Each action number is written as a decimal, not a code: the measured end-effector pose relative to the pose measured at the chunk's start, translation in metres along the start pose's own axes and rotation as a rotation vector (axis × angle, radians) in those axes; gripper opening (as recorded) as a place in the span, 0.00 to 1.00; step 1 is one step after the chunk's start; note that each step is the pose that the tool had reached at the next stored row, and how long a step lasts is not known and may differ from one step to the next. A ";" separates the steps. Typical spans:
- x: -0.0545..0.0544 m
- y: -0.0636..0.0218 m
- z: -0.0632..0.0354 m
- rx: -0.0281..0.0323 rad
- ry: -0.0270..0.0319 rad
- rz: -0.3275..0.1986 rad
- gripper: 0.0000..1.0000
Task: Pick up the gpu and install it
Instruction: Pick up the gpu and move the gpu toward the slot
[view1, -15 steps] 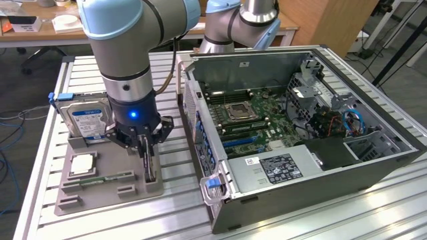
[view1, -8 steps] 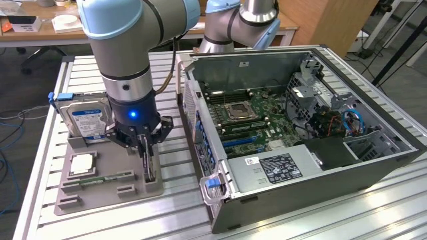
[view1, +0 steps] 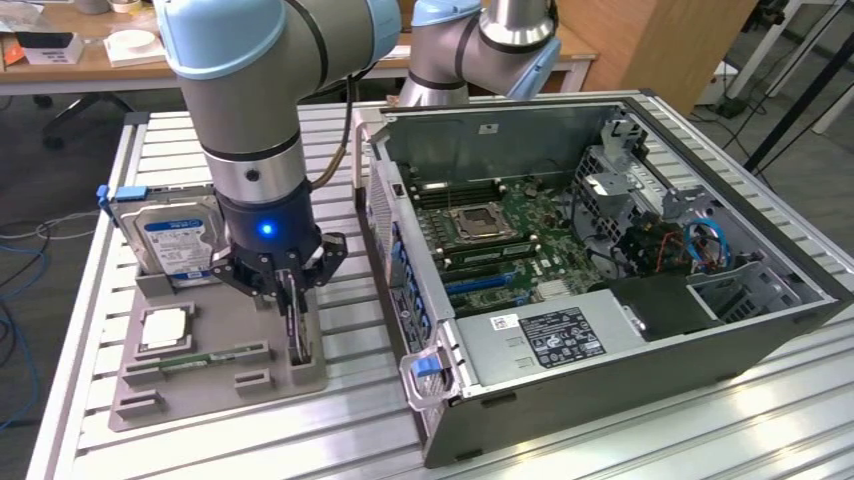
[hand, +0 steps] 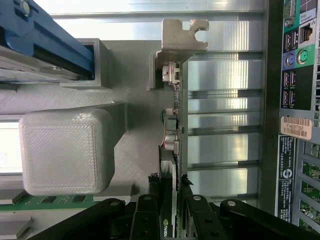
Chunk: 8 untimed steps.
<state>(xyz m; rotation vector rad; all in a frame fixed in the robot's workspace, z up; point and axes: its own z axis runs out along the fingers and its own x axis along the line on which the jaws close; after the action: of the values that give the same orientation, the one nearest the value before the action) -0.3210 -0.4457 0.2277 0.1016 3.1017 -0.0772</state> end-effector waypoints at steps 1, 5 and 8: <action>0.000 0.0000 0.0000 0.0000 0.0000 0.000 0.26; 0.000 0.0000 0.0000 0.0000 0.0000 0.000 0.26; 0.000 0.0000 0.0000 0.0000 0.0000 0.000 0.26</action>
<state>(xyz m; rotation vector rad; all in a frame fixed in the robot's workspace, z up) -0.3210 -0.4457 0.2277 0.1016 3.1018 -0.0771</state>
